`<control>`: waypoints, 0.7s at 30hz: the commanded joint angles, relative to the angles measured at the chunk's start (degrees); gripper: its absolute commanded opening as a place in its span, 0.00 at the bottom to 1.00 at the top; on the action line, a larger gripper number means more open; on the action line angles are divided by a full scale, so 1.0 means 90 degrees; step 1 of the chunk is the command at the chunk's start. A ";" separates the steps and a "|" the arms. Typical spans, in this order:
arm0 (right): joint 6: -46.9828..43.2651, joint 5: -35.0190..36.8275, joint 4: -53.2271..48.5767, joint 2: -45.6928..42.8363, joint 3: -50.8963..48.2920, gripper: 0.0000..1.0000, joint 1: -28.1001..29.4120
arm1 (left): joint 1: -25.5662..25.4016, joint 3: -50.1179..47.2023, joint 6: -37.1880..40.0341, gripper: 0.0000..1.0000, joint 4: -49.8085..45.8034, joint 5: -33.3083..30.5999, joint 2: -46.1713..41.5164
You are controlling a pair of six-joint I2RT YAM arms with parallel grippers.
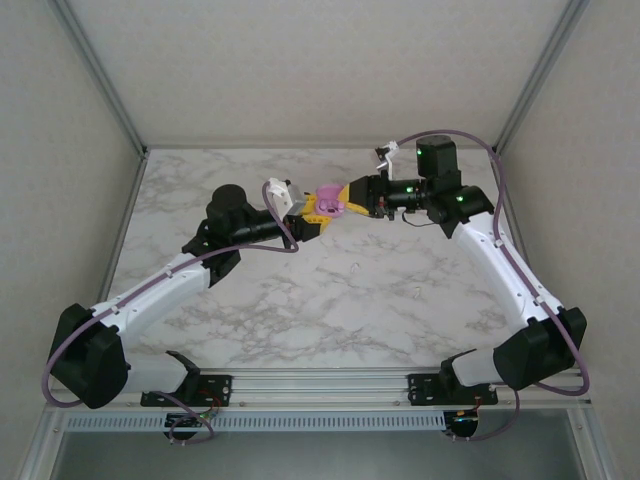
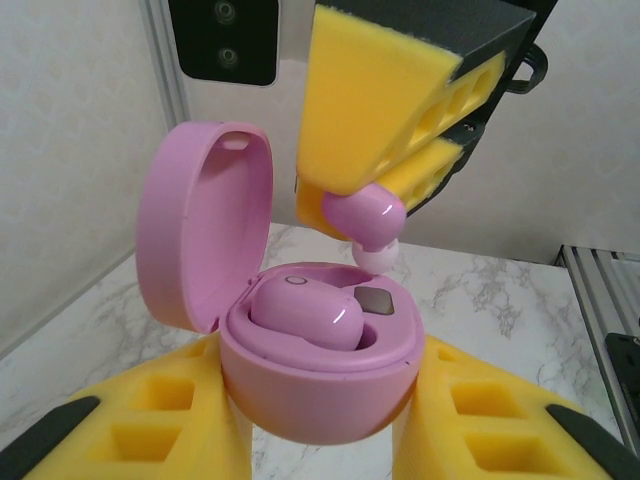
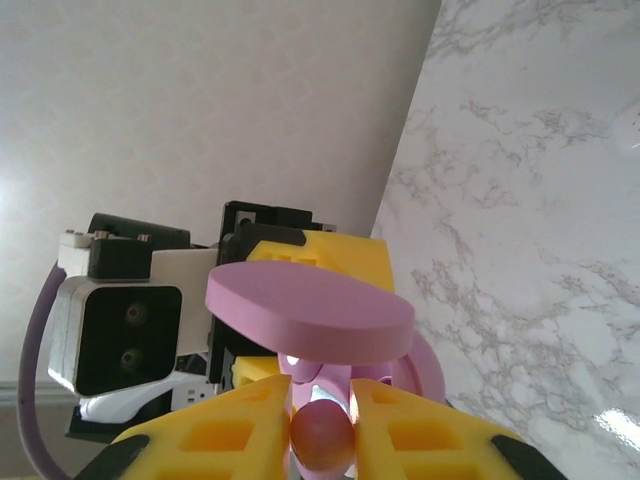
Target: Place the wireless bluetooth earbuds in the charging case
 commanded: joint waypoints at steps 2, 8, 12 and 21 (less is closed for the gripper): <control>-0.0012 0.0167 0.0164 0.0097 0.0226 0.21 0.0074 | -0.0072 0.0218 -0.0107 0.24 0.0183 0.0201 -0.0016; 0.0100 0.0244 0.0367 0.0112 0.0216 0.21 0.0088 | -0.0073 0.0223 -0.0125 0.24 0.0203 0.0204 0.0011; 0.0134 0.0309 0.0420 0.0118 0.0192 0.21 0.0102 | -0.0073 0.0233 -0.0134 0.24 0.0231 0.0196 0.0023; -0.0388 0.0625 -0.0167 0.0117 0.0264 0.23 0.0275 | -0.0075 0.0209 -0.0396 0.24 0.0606 0.0143 0.0078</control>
